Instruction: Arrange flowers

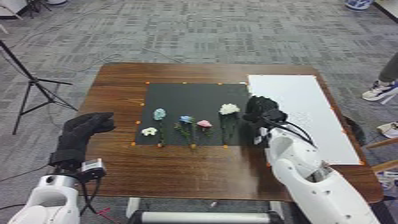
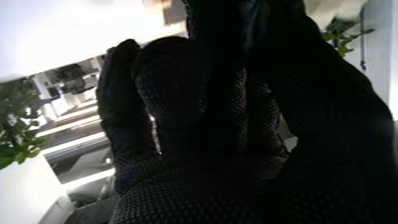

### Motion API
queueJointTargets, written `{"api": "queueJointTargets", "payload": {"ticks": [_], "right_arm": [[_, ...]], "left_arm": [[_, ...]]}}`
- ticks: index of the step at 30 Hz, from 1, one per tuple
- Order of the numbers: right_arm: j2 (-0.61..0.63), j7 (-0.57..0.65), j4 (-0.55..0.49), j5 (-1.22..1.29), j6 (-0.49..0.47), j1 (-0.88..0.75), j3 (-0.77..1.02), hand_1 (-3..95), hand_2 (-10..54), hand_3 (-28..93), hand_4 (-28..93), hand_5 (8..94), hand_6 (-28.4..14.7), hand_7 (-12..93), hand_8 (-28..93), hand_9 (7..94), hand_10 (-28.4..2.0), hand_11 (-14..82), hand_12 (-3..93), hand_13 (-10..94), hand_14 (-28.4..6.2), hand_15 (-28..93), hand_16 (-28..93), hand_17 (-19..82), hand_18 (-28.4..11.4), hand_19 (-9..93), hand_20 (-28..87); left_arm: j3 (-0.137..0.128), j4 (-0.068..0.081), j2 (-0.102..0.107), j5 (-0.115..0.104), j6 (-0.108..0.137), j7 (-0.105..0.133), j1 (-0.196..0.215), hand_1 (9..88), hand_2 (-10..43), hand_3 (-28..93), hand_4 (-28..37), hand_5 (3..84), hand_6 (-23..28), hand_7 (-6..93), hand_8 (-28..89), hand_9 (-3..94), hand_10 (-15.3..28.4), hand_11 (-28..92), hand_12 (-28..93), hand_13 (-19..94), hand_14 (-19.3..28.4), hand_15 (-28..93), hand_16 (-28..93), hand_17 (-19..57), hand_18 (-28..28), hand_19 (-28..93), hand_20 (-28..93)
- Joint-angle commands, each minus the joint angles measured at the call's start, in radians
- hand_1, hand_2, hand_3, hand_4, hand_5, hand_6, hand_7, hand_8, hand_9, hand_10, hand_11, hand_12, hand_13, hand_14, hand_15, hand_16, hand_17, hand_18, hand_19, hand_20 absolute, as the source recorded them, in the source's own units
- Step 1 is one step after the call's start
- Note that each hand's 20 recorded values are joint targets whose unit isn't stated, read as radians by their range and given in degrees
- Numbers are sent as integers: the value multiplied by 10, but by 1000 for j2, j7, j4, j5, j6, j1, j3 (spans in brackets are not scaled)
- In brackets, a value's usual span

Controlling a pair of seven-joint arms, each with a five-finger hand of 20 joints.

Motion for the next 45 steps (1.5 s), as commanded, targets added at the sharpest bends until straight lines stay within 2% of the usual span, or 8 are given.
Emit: {"api": "queueJointTargets", "payload": {"ticks": [1,6,14,16,22,31,43,45], "right_arm": [[-11,5,8,-12,-10,-4,-16,611,-95,624,-244,784,25,292,30,937,-63,105,368,791,-60,651,308,366,-217,728,500],[-10,0,8,9,-11,6,-12,568,-95,617,-213,763,24,314,39,927,-68,109,382,774,-67,666,310,355,-216,733,500],[-4,-26,4,20,-26,21,-2,504,-95,579,-179,735,13,293,41,867,-91,213,286,750,-76,679,300,335,-222,731,500],[-1,-27,4,16,-24,26,-2,472,-95,586,-194,721,13,282,38,844,-98,252,228,743,-77,679,302,331,-223,729,500],[6,-30,-8,24,-10,38,2,351,-95,677,-204,719,16,265,-109,833,-101,255,212,733,-85,685,297,323,-227,726,505],[18,-25,-26,26,-41,37,12,297,-95,694,-207,720,5,254,-118,828,-104,249,209,725,-95,689,298,315,-238,725,507],[69,-69,-82,61,-273,32,56,271,-95,679,-188,726,-2,239,-112,821,-108,235,204,715,-107,679,293,301,-243,713,503],[90,-85,-96,67,-281,37,60,268,-95,678,-184,728,-2,238,-112,820,-109,235,204,712,-110,675,292,300,-243,711,502]], "left_arm": [[-2,-10,-2,0,-12,-1,12,363,58,659,-203,553,16,242,-85,574,132,294,140,453,176,446,-16,47,142,254,247],[3,-7,-3,2,-15,-3,4,364,58,658,-203,553,16,242,-86,574,132,295,140,452,175,446,-15,47,142,254,247],[8,-6,-2,2,-12,-6,1,363,58,656,-201,553,16,243,-86,574,130,295,141,452,175,446,-15,47,142,254,246],[9,-6,-2,1,-13,-6,0,363,58,656,-201,552,16,243,-86,574,130,295,140,452,176,446,-15,46,142,255,246],[11,-6,0,0,-14,-8,0,363,58,655,-200,552,16,242,-86,574,131,294,140,452,176,447,-15,47,142,254,246],[11,-7,1,0,-14,-9,-2,364,57,656,-200,553,16,242,-85,574,131,293,140,452,175,446,-16,47,141,253,246],[6,-11,1,-3,-5,-5,6,364,57,656,-201,553,17,241,-85,573,131,294,141,452,175,445,-16,47,141,252,246],[4,-10,1,-1,-6,-5,7,364,57,656,-202,553,16,241,-85,574,131,294,140,452,175,446,-15,47,141,252,246]]}}
